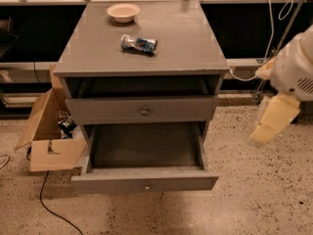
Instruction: Close middle drawer
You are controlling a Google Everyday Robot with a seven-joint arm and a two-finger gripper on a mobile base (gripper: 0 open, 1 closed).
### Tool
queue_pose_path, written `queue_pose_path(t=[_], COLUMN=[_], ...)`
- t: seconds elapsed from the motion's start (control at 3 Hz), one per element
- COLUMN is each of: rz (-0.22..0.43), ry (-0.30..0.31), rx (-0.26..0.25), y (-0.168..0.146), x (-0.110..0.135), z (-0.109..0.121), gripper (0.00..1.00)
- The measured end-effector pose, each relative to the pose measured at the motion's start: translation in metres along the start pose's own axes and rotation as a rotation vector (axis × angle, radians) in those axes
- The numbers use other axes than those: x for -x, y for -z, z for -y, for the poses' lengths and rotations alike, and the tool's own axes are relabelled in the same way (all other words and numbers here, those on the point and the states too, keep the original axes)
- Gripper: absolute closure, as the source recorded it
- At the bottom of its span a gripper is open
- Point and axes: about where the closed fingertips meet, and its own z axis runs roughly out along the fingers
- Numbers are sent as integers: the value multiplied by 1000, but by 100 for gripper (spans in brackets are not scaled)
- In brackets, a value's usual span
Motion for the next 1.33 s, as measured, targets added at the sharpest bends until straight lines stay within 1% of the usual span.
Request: queue_pose_path(t=[0.33,0.67,1.0,1.33], rz=[46,86,86,87], ry=[-92,-166,-166,-163], rx=[95,193,193,226], y=[-79,-163,-162,-195], x=[-4,5,5,-1], z=[-23,-51,-51,-61], gripper=[0,0,0,0])
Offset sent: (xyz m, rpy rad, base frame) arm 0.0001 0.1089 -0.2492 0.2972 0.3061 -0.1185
